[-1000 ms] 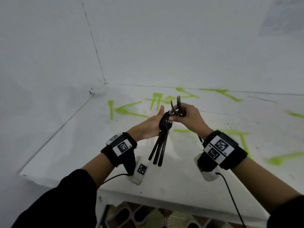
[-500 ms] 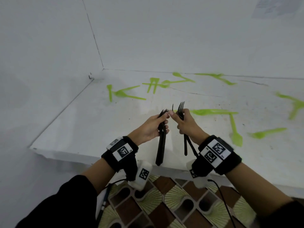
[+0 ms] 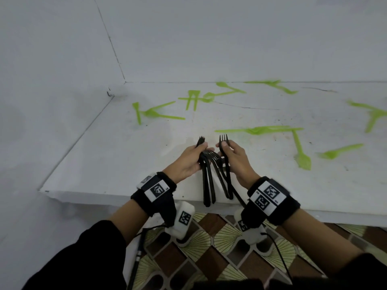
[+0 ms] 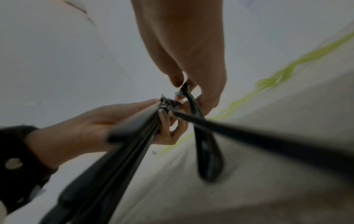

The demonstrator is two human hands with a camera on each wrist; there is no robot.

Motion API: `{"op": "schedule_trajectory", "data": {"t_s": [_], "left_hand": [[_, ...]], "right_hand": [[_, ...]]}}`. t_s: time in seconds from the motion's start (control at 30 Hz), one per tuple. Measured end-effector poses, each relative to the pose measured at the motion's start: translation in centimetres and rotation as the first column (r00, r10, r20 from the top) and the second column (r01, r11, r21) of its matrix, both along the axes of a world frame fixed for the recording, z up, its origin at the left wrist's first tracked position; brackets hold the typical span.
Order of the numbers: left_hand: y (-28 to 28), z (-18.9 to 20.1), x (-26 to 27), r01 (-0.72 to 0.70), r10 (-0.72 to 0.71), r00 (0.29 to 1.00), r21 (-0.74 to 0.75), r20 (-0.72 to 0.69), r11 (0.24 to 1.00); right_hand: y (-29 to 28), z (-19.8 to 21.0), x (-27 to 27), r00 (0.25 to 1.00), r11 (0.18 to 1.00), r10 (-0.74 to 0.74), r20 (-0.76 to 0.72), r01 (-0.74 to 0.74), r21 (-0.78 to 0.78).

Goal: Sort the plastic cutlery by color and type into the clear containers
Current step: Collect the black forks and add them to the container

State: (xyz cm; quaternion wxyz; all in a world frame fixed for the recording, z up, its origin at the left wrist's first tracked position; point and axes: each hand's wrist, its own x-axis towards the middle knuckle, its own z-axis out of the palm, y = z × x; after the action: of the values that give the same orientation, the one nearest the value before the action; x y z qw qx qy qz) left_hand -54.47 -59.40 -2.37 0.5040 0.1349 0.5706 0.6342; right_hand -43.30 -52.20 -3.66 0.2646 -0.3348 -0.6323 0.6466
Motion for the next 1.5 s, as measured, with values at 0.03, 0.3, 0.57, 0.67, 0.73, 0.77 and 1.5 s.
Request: {"op": "schedule_trajectory", "data": {"t_s": [0.03,0.3,0.57,0.67,0.73,0.77,1.5], "left_hand": [[0.0,-0.1,0.0,-0.006,0.006,1.0,0.006,0.002,1.0],[1.0,0.1,0.8,-0.022,0.022,1.0,-0.008,-0.007,1.0],[1.1,1.1,1.4,0.2,-0.193,0.966,0.025,-0.169,0.979],[1.3,1.2,1.6,0.174,-0.166,0.975,0.043,-0.145,0.984],[1.4,1.2,1.4,0.115,-0.109,0.985,0.039,-0.132,0.993],[1.4,1.2,1.3,0.1,-0.094,0.987,0.037,-0.134,0.994],[0.3,1.0,-2.0,0.016,-0.015,0.994,0.007,-0.104,1.0]], "right_hand": [[0.0,-0.2,0.0,1.0,1.0,0.001,0.022,-0.002,0.023],[0.2,-1.2,-1.4,0.99,0.985,-0.087,0.113,0.068,0.159],[2.1,0.4,-1.9,0.976,0.942,-0.213,0.053,0.19,0.276],[1.8,0.6,-2.0,0.981,0.954,-0.196,0.013,0.188,0.236],[1.6,0.6,-2.0,0.983,0.968,-0.184,-0.015,0.183,0.169],[1.5,0.7,-2.0,0.985,0.977,-0.169,-0.027,0.171,0.128],[0.2,0.9,-1.8,0.991,0.987,0.023,0.131,-0.043,0.156]]}}
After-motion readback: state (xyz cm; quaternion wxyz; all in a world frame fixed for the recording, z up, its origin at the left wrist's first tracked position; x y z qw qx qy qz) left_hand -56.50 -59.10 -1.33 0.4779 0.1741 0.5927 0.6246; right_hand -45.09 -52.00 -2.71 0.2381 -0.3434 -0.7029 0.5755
